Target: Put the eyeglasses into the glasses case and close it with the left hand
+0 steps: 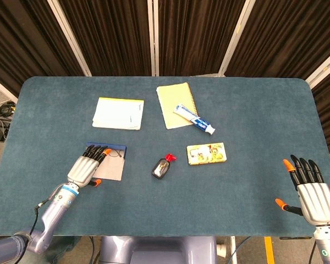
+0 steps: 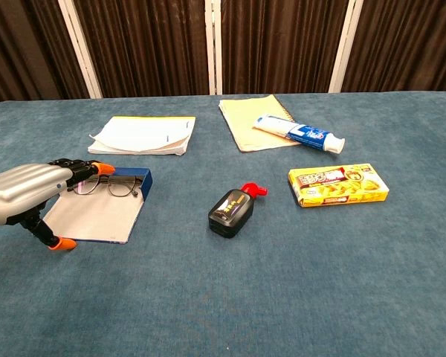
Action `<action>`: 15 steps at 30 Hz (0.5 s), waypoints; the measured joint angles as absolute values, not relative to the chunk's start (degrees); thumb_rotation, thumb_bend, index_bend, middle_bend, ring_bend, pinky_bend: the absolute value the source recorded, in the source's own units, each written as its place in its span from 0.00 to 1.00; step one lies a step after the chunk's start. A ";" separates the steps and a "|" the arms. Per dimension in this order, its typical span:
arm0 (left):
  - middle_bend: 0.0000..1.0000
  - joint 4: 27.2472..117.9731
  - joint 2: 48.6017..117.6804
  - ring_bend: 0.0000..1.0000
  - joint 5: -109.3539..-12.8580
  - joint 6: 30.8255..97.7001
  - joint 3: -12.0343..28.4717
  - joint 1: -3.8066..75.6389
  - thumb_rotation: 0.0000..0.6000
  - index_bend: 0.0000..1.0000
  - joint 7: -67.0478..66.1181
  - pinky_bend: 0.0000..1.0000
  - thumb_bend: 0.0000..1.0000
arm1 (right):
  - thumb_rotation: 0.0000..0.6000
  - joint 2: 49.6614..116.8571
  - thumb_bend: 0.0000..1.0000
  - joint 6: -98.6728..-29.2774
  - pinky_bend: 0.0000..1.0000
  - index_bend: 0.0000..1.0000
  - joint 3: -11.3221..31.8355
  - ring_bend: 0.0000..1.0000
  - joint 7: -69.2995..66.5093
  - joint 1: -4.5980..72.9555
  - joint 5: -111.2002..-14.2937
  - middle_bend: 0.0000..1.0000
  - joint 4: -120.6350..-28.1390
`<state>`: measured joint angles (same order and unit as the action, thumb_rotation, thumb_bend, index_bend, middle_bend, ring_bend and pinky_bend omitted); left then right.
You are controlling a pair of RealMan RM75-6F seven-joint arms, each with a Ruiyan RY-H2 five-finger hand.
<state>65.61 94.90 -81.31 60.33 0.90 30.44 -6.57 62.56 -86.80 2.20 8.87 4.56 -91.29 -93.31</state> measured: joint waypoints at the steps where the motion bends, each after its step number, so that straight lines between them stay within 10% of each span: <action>1: 0.00 65.46 95.01 0.00 -81.33 60.27 0.95 30.49 1.00 0.00 -6.45 0.00 0.19 | 1.00 62.56 0.00 -86.80 0.00 0.00 2.21 0.00 8.86 4.56 -91.27 0.00 -93.29; 15: 0.00 64.76 95.55 0.00 -81.27 59.81 1.43 30.76 1.00 0.00 -7.32 0.00 0.21 | 1.00 62.55 0.00 -86.79 0.00 0.00 2.24 0.00 8.78 4.59 -91.26 0.00 -93.18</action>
